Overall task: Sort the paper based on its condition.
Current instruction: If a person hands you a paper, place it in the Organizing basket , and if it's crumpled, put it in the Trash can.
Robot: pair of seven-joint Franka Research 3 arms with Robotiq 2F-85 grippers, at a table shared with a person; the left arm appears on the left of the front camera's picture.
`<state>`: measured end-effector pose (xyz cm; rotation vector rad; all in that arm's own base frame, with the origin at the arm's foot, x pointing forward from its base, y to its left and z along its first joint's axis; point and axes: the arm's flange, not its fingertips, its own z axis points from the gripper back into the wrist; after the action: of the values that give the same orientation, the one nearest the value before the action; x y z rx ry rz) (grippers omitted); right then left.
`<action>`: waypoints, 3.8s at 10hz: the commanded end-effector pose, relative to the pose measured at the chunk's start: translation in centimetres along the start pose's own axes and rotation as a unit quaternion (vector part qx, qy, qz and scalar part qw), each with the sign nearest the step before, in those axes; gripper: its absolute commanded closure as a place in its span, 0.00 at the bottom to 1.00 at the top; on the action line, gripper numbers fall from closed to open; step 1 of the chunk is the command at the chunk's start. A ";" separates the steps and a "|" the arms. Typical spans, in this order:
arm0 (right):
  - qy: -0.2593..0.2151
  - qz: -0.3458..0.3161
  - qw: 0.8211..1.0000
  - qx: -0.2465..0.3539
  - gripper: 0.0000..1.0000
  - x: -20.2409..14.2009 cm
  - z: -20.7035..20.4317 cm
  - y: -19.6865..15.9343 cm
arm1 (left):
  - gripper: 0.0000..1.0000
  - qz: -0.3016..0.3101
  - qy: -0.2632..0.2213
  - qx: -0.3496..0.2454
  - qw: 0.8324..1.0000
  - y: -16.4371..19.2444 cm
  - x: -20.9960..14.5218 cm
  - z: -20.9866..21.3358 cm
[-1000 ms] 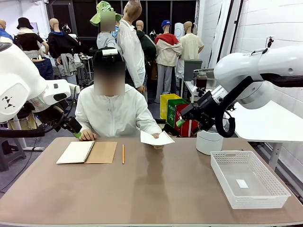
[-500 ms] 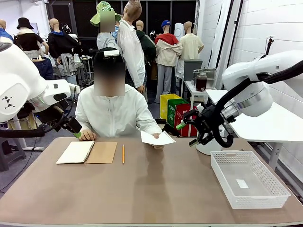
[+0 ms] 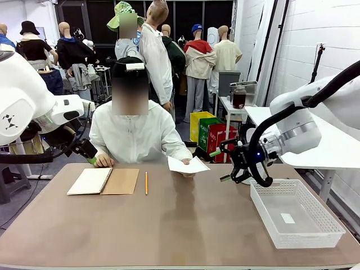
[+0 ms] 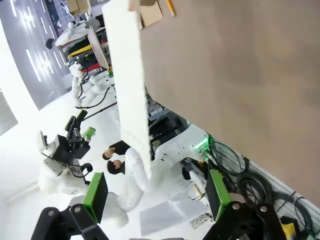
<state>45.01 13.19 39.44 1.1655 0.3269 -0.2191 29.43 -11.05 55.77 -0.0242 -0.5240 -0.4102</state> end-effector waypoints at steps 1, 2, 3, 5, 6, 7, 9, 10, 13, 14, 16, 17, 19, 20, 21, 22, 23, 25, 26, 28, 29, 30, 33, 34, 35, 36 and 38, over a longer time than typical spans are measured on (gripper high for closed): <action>0.011 -0.020 0.999 0.024 0.00 1.2 -1.4 -0.6 | 0.00 0.000 0.000 -0.001 1.000 0.0 0.0 0.0; 0.019 -0.027 0.999 0.035 0.00 1.4 -2.2 -1.1 | 0.00 0.000 0.000 -0.001 1.000 0.0 0.0 0.0; 0.030 -0.027 0.998 0.050 0.00 1.7 -2.7 -1.5 | 0.00 0.000 0.000 -0.001 1.000 0.0 0.0 0.0; 0.042 -0.026 0.996 0.073 0.00 2.8 -3.5 -1.7 | 0.00 0.000 0.000 -0.001 1.000 0.0 0.0 0.0; 0.041 -0.023 0.996 0.081 0.00 3.0 -3.5 -1.7 | 0.00 0.000 0.000 -0.001 1.000 0.0 0.0 0.0; 0.034 -0.024 0.995 0.086 0.15 3.3 -3.4 -1.7 | 0.00 0.000 0.000 -0.001 1.000 0.0 0.0 0.0; 0.012 -0.024 0.996 0.082 0.34 4.0 -2.7 -1.8 | 0.00 0.000 0.000 -0.001 1.000 0.0 0.0 0.0; 0.006 -0.026 0.996 0.085 0.34 4.1 -2.6 -1.8 | 0.00 0.000 0.000 -0.001 1.000 0.0 0.0 0.0; 0.004 -0.032 0.995 0.097 0.39 4.3 -2.5 -1.9 | 0.00 0.000 0.000 -0.001 1.000 0.0 0.0 0.0; 0.002 -0.031 0.995 0.099 0.58 4.4 -2.7 -1.8 | 0.00 0.000 0.000 -0.001 1.000 0.0 0.0 0.0; -0.003 -0.029 0.995 0.101 0.67 4.3 -2.5 -1.8 | 0.00 0.000 0.000 -0.001 1.000 0.0 0.0 0.0; -0.007 -0.031 0.994 0.101 0.67 4.4 -2.2 -1.9 | 0.00 0.000 0.000 -0.001 1.000 0.0 0.0 0.0; -0.016 -0.037 0.995 0.092 0.81 4.3 -1.9 -1.9 | 0.00 0.000 0.000 -0.001 1.000 0.0 0.0 0.0; -0.015 -0.036 0.995 0.089 0.81 4.2 -1.9 -2.0 | 0.00 0.000 0.000 -0.001 1.000 0.0 0.0 0.0; -0.013 -0.037 0.996 0.086 0.81 4.2 -2.0 -2.1 | 0.00 0.000 0.000 -0.001 1.000 0.0 0.0 0.0; -0.009 -0.038 0.996 0.084 0.81 4.3 -2.1 -2.0 | 0.00 0.000 0.000 -0.001 1.000 0.0 0.0 0.0; -0.011 -0.037 0.996 0.083 1.00 4.3 -2.1 -2.1 | 0.00 0.000 0.000 -0.001 1.000 0.0 0.0 0.0; -0.013 -0.029 0.997 0.076 1.00 4.2 -2.1 -2.1 | 0.00 0.000 0.000 -0.001 1.000 0.0 0.0 0.0; -0.018 -0.024 0.997 0.074 1.00 4.2 -2.0 -1.9 | 0.00 0.000 0.000 -0.001 1.000 0.0 0.0 0.0; -0.026 -0.011 0.997 0.068 1.00 3.7 -0.9 -0.8 | 0.00 0.000 0.000 -0.001 1.000 0.0 0.0 0.0; -0.042 0.006 0.997 0.063 1.00 2.9 0.5 0.4 | 0.00 0.000 0.000 -0.001 1.000 0.0 0.0 0.0; -0.060 0.035 0.997 0.046 1.00 1.6 2.7 2.0 | 0.00 0.000 0.000 -0.001 1.000 0.0 0.0 0.0; -0.111 0.158 0.980 -0.052 1.00 -2.6 8.1 5.2 | 0.00 0.000 0.000 -0.001 1.000 0.0 0.0 0.0; -0.126 0.216 0.963 -0.098 1.00 -4.3 9.7 5.5 | 0.00 0.000 0.000 -0.001 1.000 0.0 0.0 0.0; -0.133 0.261 0.946 -0.140 1.00 -5.9 11.3 5.4 | 0.00 0.000 0.000 -0.001 1.000 0.0 0.0 0.0; -0.138 0.282 0.934 -0.171 1.00 -6.9 12.6 5.1 | 0.00 0.000 0.000 -0.001 1.000 0.0 0.0 0.0; -0.136 0.289 0.917 -0.239 1.00 -8.9 15.0 4.1 | 0.00 0.000 0.000 -0.001 1.000 0.0 0.0 0.0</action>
<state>41.19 1.56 52.51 0.7415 -0.1906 0.2175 29.43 -11.05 55.77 -0.0242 -0.5240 -0.4101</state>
